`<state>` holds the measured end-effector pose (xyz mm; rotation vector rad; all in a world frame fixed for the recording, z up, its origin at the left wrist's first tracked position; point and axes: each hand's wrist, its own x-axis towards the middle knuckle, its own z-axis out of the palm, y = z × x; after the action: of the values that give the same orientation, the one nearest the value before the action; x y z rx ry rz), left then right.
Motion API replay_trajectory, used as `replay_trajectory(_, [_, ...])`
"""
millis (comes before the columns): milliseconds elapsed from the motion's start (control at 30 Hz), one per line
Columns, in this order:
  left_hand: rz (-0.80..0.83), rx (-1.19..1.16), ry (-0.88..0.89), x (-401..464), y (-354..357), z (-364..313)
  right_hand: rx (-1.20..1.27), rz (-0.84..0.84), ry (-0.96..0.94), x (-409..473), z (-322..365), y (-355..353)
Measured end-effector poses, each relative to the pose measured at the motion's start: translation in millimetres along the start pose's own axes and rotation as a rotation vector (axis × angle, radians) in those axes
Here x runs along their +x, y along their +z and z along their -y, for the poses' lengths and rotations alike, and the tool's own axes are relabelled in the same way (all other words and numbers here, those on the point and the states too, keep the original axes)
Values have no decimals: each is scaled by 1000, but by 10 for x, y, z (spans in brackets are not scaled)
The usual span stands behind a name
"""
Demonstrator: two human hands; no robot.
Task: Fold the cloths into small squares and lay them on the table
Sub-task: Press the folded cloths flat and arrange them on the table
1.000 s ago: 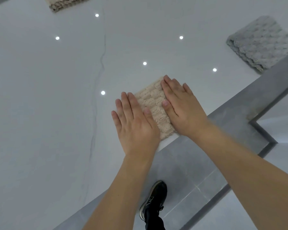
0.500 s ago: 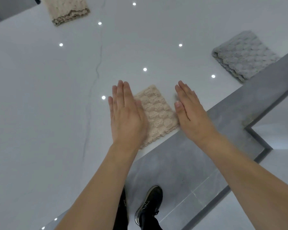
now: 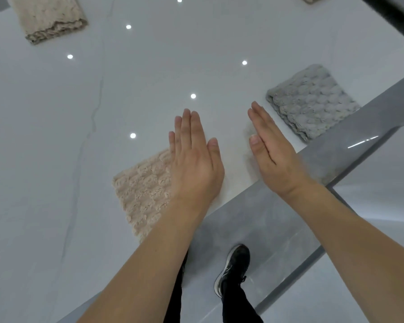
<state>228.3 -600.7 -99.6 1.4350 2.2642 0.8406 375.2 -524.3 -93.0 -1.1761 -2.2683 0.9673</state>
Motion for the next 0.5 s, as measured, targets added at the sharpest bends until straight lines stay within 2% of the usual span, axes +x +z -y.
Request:
replay_trajectory(200, [-53,-2,-78,142,254,-290,89,11,-78,209,-371,-580])
replay_trajectory(500, [-104,-188,-143,431,876,-991,95,-33,0,633,-1130,-1305])
